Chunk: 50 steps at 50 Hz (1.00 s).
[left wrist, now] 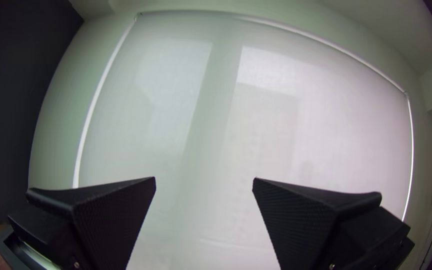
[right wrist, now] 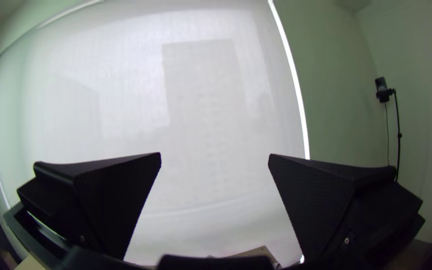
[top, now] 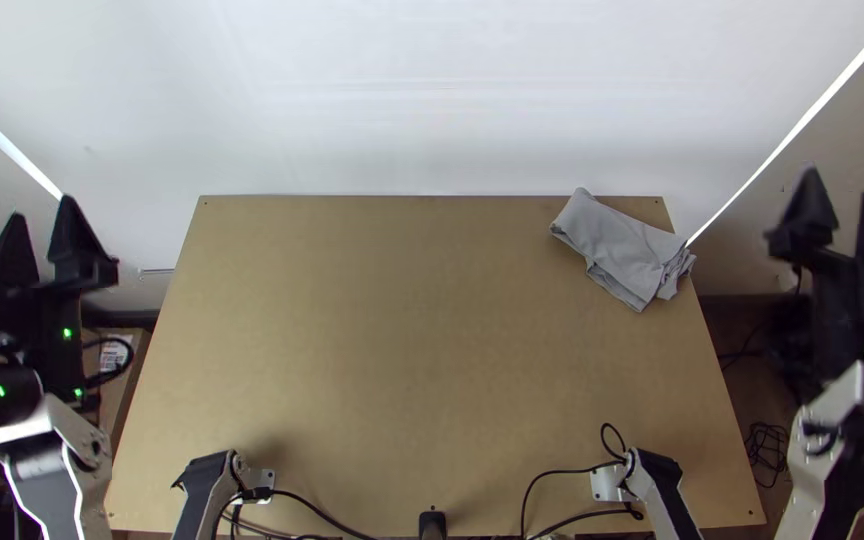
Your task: Fold the t-shirt
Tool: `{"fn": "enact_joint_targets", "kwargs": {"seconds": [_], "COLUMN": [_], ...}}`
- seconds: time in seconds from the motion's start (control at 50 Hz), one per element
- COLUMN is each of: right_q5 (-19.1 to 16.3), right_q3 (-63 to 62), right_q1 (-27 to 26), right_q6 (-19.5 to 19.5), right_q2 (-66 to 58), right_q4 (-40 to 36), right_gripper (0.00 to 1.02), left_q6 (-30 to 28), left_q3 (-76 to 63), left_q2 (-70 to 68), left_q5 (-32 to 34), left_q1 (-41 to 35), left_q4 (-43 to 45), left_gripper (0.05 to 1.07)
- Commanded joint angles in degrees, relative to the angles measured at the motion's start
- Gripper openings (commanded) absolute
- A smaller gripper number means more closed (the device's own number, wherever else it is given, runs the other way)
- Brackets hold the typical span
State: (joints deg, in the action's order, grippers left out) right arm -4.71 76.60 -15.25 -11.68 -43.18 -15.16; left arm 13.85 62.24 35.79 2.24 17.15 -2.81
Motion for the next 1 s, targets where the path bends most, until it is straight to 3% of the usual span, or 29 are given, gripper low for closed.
{"fn": "enact_joint_targets", "kwargs": {"seconds": [0.0, 0.18, 0.26, 0.4, 0.44, 0.5, 0.68, 0.88, 0.98], "right_q5": [0.84, 0.93, 0.93, 2.78, 2.86, 3.22, 4.62, 4.62, 4.62], "right_q3": [-5.32, -21.58, -31.07, -45.66, -48.74, -49.62, -60.51, -71.41, -74.93], "right_q1": [-0.66, -1.28, -1.37, -1.54, -1.54, -1.72, -2.16, -2.25, -2.16], "right_q6": [1.14, 3.95, 7.2, 6.58, 6.32, 3.95, -1.5, -0.36, 2.1], "right_q2": [8.81, 24.11, 31.49, 43.53, 43.79, 43.62, 43.71, 43.71, 43.71], "right_q4": [3.03, 13.22, 18.32, 24.12, 24.83, 19.9, 22.36, 27.11, 30.01], "right_gripper": [0.99, 0.99, 0.99, 0.99, 0.99, 0.99, 0.99, 0.99, 0.99], "left_q6": [-1.54, -2.51, -3.48, -3.65, -3.65, -3.74, -4.18, -8.92, -10.68], "left_q3": [-7.66, -22.42, -29.54, -39.21, -41.23, -45.01, -53.62, -62.33, -62.24], "left_q2": [-6.17, -15.31, -19.62, -27.7, -29.55, -32.45, -35.88, -35.88, -35.88], "left_q5": [-0.39, -0.31, -0.31, 0.31, 0.31, 0.31, 0.22, 0.4, 0.4], "left_q1": [0.96, 2.63, 2.54, 0.87, 0.43, 0.26, -0.1, -0.71, -0.62], "left_q4": [3.16, 9.31, 11.51, 12.39, 12.04, 11.86, 10.37, 9.75, 3.78], "left_gripper": [1.03, 1.03, 1.03, 1.03, 1.03, 1.03, 1.03, 1.03, 1.03]}}
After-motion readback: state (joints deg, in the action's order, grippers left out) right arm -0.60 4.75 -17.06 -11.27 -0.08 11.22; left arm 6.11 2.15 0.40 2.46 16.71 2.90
